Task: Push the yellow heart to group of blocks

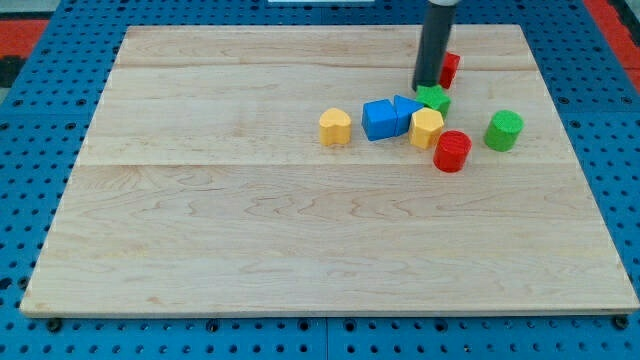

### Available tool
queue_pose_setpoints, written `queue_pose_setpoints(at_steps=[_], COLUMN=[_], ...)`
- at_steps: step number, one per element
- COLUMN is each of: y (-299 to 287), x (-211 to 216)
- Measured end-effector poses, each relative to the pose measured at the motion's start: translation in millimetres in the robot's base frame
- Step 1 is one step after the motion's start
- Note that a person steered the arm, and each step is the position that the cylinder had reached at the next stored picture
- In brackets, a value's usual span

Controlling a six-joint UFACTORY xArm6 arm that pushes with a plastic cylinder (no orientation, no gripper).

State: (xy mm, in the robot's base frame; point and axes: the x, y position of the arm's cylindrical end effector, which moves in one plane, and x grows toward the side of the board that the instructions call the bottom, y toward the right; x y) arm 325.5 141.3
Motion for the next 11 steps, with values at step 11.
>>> queue_pose_setpoints(at_steps=[11], y=[-100], x=[61])
